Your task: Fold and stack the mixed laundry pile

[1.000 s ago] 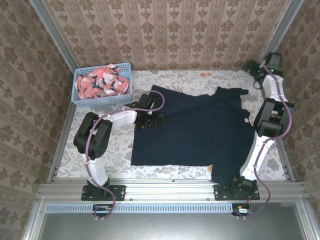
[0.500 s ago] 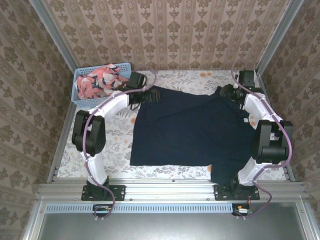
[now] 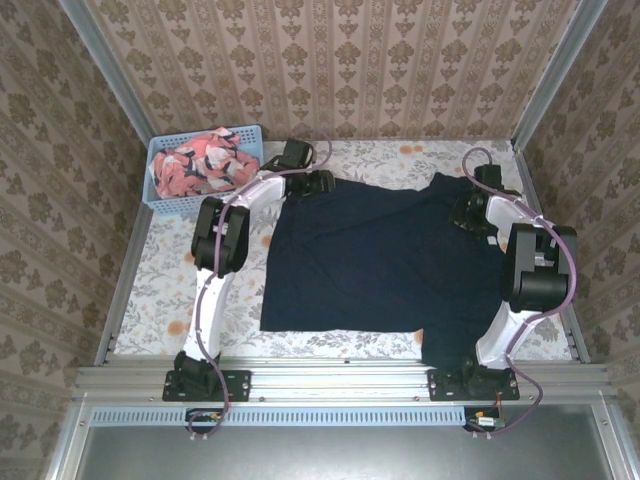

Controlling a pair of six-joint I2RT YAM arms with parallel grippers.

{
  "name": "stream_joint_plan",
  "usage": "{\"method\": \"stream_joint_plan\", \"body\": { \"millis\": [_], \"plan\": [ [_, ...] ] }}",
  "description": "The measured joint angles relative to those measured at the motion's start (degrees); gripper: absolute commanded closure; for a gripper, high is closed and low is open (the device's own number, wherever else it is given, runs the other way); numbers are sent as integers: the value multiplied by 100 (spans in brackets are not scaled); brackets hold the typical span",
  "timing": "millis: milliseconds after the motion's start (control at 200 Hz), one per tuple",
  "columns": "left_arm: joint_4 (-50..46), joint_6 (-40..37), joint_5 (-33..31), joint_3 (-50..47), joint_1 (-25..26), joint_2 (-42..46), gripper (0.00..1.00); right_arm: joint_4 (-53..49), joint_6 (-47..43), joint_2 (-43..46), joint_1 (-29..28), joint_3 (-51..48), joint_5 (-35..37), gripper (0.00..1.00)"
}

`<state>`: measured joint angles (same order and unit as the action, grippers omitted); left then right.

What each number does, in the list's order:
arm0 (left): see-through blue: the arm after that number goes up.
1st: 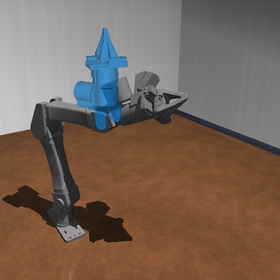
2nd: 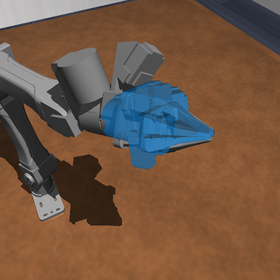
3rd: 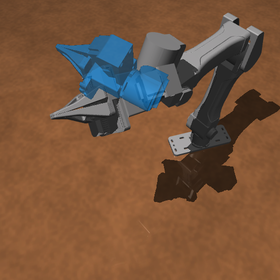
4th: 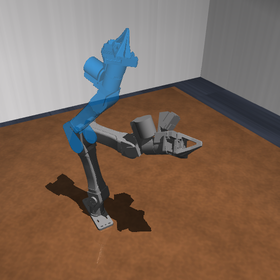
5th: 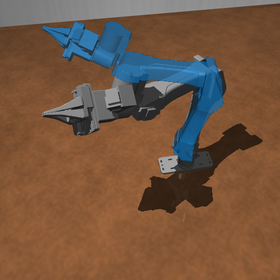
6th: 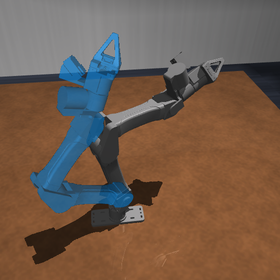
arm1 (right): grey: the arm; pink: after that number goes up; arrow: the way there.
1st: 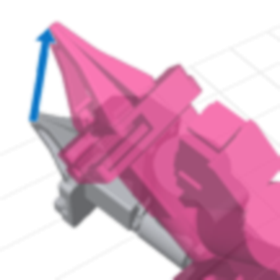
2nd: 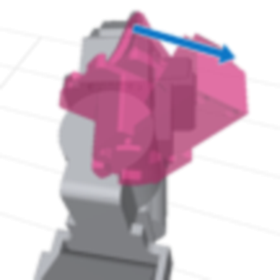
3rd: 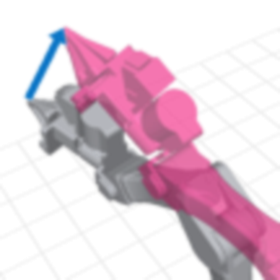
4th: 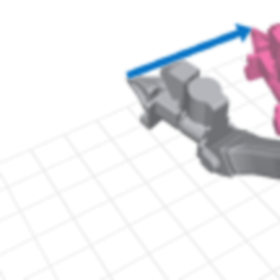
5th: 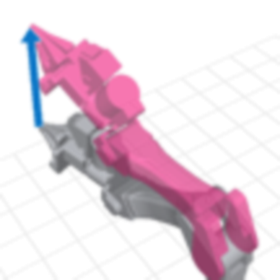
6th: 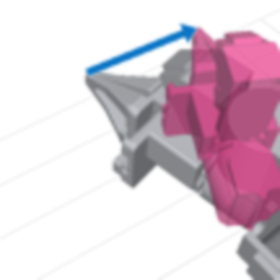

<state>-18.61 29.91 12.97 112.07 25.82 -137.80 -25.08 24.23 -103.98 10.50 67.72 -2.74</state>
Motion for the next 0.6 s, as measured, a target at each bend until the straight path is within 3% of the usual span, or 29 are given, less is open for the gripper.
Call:
{"method": "stream_joint_plan", "body": {
  "millis": [55, 165, 380, 600],
  "plan": [
    [39, 52, 63, 306, -20, -262, 73, 46, 48, -83, 133, -2, 11, 78],
    [94, 201, 81, 658, -79, -566, 100, 120, 116, -208, 317, 4, 66, 78],
    [-61, 382, -402, 994, -358, -800, 100, 107, 175, -684, 538, 334, 127, 79],
    [-706, 367, -855, 2538, -866, -1604, 100, -131, 175, -1305, 623, 1493, 348, 81]
  ]
}}
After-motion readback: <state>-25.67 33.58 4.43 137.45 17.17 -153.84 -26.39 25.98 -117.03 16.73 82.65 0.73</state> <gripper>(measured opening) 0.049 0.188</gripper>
